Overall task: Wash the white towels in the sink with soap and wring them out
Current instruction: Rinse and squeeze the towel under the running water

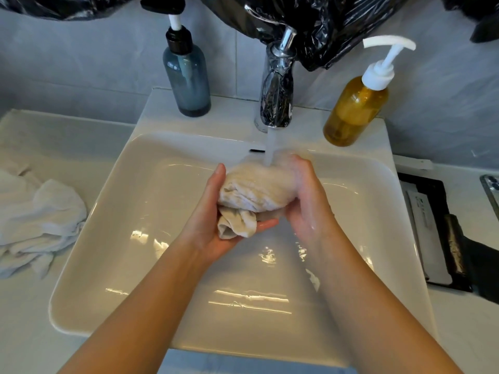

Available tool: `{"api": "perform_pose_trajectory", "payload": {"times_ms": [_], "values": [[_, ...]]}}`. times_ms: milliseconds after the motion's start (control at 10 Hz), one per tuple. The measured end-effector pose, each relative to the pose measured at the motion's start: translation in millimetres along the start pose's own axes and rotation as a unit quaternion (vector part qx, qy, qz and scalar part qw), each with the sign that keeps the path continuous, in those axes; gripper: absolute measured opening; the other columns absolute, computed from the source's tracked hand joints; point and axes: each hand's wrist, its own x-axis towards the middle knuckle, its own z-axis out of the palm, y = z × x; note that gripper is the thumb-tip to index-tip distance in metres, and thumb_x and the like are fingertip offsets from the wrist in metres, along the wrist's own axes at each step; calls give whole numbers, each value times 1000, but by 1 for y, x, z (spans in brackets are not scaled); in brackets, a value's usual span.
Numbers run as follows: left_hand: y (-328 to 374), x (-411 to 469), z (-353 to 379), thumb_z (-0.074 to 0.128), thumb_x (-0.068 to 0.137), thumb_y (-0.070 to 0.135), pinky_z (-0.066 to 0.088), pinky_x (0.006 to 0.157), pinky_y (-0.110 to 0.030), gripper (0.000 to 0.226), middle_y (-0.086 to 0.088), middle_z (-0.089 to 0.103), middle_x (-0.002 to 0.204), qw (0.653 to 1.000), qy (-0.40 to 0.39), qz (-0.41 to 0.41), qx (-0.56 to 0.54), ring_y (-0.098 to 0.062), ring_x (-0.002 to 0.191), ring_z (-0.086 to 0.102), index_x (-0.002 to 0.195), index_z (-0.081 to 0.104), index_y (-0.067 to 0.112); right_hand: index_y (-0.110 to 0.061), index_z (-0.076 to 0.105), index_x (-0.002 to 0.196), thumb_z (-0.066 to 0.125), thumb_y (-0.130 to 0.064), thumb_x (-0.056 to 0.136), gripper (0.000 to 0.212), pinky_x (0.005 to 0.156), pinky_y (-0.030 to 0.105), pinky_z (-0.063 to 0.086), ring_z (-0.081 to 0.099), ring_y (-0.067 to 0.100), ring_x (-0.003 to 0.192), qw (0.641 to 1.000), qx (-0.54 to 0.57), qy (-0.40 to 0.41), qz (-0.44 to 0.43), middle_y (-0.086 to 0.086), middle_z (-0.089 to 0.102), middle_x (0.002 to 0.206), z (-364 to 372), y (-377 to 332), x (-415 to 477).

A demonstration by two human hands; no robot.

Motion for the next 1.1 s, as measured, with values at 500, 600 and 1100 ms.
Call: {"api": "perform_pose_trajectory", "payload": {"times_ms": [500,600,1100], "values": [[-1,14,8,42,103,37,59,56,-26,30,4,68,60,982,78,-18,170,-12,57,68,85,56,18,-9,58,108,69,-37,56,60,74,31,57,67,18,93,977,-87,-186,-65,6,65,96,-7,-12,3],[1,5,-3,66,88,16,52,89,-27,20,5,57,71,953,105,-97,268,-14,84,62,73,55,14,-9,63,114,73,-34,59,61,78,28,56,69,15,100,978,-117,-171,-36,3,72,102,-7,-10,5],[21,32,-9,66,69,48,54,75,-31,56,-9,71,110,959,100,112,240,-24,97,69,117,66,19,-6,67,121,68,-41,74,59,90,39,53,67,28,107,995,82,-21,53,15,71,115,5,4,3]]}}
